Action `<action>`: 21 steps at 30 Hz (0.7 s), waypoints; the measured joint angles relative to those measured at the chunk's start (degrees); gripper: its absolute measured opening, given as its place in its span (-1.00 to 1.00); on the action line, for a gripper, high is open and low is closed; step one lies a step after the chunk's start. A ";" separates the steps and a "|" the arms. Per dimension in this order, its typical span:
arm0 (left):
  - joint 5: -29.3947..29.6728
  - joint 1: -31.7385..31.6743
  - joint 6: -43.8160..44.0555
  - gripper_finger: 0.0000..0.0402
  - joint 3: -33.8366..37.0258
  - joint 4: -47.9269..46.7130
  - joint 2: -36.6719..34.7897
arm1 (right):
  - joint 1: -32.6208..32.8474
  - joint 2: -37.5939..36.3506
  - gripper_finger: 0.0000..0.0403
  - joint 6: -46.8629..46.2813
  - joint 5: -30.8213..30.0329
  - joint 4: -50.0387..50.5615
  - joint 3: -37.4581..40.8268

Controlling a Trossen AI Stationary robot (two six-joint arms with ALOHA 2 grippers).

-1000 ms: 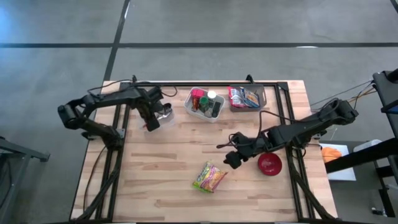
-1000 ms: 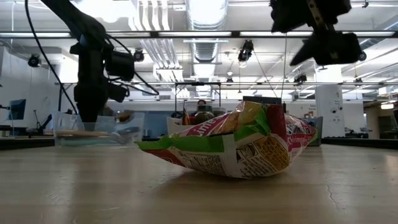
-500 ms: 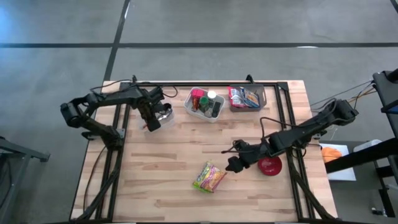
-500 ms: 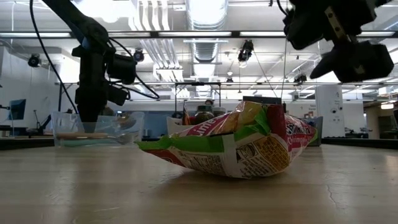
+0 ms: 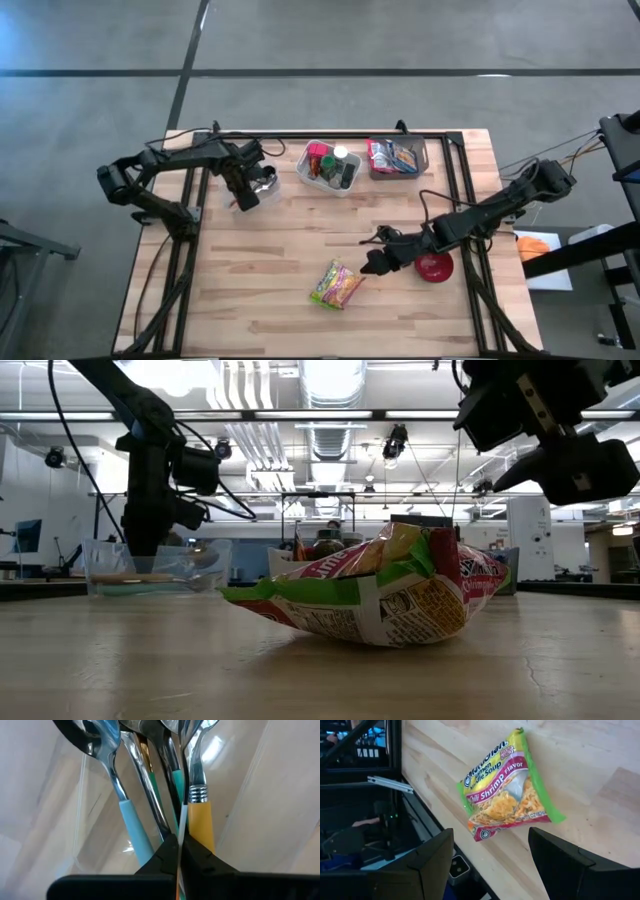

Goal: Pick & Place Food Item
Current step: Put the orange spoon into the transparent bin, then put the green noodle pack into the black bin

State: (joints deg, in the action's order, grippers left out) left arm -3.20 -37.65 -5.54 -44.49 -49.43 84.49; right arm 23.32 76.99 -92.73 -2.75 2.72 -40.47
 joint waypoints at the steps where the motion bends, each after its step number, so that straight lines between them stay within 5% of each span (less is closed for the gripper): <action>1: 0.00 0.00 0.37 -0.97 0.04 0.06 -0.02 | 0.10 0.00 0.26 -0.36 -0.09 0.00 0.00; 21: 1.90 0.00 7.47 -0.01 -4.14 -1.90 -0.47 | 3.47 12.22 0.26 -10.20 -3.43 -3.72 -0.94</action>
State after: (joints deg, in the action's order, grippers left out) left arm -1.30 -37.65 1.92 -48.63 -51.33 84.02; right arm 26.79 89.21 -102.93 -6.18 -1.00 -41.41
